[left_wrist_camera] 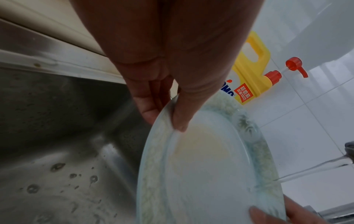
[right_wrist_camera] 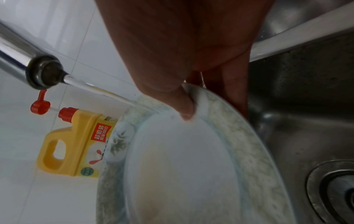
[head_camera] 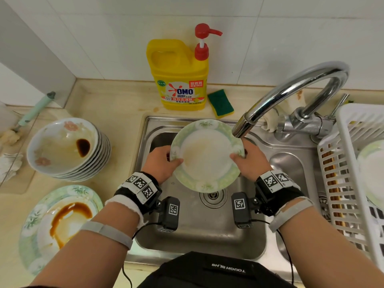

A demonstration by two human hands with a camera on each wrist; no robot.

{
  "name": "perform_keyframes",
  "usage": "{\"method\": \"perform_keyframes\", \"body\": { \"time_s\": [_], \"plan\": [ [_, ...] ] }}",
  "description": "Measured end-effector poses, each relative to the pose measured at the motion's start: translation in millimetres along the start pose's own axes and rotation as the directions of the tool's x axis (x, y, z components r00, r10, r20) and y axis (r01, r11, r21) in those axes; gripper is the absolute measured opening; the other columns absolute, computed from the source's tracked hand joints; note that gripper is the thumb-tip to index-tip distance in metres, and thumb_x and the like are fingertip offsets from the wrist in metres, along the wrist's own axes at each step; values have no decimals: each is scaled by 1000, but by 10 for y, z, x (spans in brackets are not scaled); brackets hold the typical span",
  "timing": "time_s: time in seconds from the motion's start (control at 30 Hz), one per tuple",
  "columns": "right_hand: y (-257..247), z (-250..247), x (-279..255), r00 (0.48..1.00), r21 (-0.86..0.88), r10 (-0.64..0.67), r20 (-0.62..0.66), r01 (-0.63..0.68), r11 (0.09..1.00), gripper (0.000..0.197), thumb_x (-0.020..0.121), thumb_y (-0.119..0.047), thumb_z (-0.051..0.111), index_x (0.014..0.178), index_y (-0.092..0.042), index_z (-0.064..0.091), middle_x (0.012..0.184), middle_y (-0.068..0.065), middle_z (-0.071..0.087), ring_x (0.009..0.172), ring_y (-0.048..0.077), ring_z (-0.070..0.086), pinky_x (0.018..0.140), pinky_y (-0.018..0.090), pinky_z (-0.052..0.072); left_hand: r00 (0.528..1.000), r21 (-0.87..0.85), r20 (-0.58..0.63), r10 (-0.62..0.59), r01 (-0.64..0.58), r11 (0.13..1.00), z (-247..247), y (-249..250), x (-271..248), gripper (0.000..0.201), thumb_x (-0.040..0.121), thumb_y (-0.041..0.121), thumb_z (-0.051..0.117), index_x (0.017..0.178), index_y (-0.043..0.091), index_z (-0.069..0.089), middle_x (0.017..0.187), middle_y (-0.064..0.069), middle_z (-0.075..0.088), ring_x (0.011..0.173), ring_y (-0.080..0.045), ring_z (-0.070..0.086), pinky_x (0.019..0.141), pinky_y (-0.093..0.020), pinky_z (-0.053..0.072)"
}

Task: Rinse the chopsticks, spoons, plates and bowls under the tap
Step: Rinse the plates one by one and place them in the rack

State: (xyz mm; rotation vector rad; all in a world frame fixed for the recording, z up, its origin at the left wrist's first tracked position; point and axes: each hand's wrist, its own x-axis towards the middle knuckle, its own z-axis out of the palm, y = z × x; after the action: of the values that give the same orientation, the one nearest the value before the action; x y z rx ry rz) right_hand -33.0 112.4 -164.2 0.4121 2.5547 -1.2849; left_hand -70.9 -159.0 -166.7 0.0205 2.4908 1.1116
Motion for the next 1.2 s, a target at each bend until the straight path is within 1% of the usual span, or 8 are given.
{"method": "perform_keyframes", "body": {
  "time_s": [0.1,0.17,0.27,0.57,0.73,0.87,1.0,1.2],
  "plan": [
    [-17,37,16,999,-15,47,-24,-48,999,29,94,-24,62,123,-24,58,90,-16,58,93,23,63,81,40,55,999,-51,23,-24,25,998,8,27,-8,14,98,26,61,112,28,62,104,1,71,97,-23,69,82,-49,61],
    [-18,39,38,996,-33,81,-45,-83,996,21,95,-39,61,108,-22,63,89,-8,64,89,25,66,81,45,59,999,-44,39,-29,31,999,10,42,-16,19,100,28,56,119,29,58,108,1,69,101,-25,68,83,-53,60],
    [-3,32,52,992,-78,117,-37,-119,990,39,94,-56,57,91,-18,66,84,3,71,81,27,70,74,49,61,999,-29,45,-13,15,999,-3,68,-24,22,102,26,54,124,26,57,109,1,69,102,-24,67,82,-52,60],
    [-24,27,-11,998,-65,69,4,-69,995,17,99,-27,59,113,-23,68,94,-2,70,94,26,69,83,43,59,1000,-64,4,8,-8,998,-16,16,-25,35,85,13,77,117,20,64,107,3,72,101,-18,68,92,-44,58],
    [-60,-12,-21,1000,-55,21,9,-21,998,32,96,-16,59,127,-22,58,101,-5,62,95,22,60,86,38,49,999,-31,11,-46,46,998,10,-2,-17,13,87,17,78,98,22,73,99,3,75,93,-15,70,92,-42,58],
    [-48,-12,-10,996,-47,83,-19,-84,995,22,90,-36,64,107,-22,65,92,-3,70,88,24,67,81,48,59,999,-22,-4,-35,35,999,46,27,-12,9,96,21,66,105,25,66,99,7,71,95,-15,66,91,-38,55],
    [-30,-12,5,995,-49,102,-15,-102,994,45,82,-70,56,91,-28,69,82,-4,74,80,22,72,71,46,63,1000,-42,-17,-10,10,999,52,44,-19,16,100,23,56,115,26,62,104,5,70,100,-19,65,90,-45,56],
    [-44,-23,12,998,-158,52,26,-47,986,27,101,-41,55,114,-23,69,102,1,73,97,27,68,90,43,56,1000,-60,8,-11,11,998,31,1,-2,25,93,21,69,117,25,64,105,7,72,100,-17,67,93,-45,57]
  ]
}}
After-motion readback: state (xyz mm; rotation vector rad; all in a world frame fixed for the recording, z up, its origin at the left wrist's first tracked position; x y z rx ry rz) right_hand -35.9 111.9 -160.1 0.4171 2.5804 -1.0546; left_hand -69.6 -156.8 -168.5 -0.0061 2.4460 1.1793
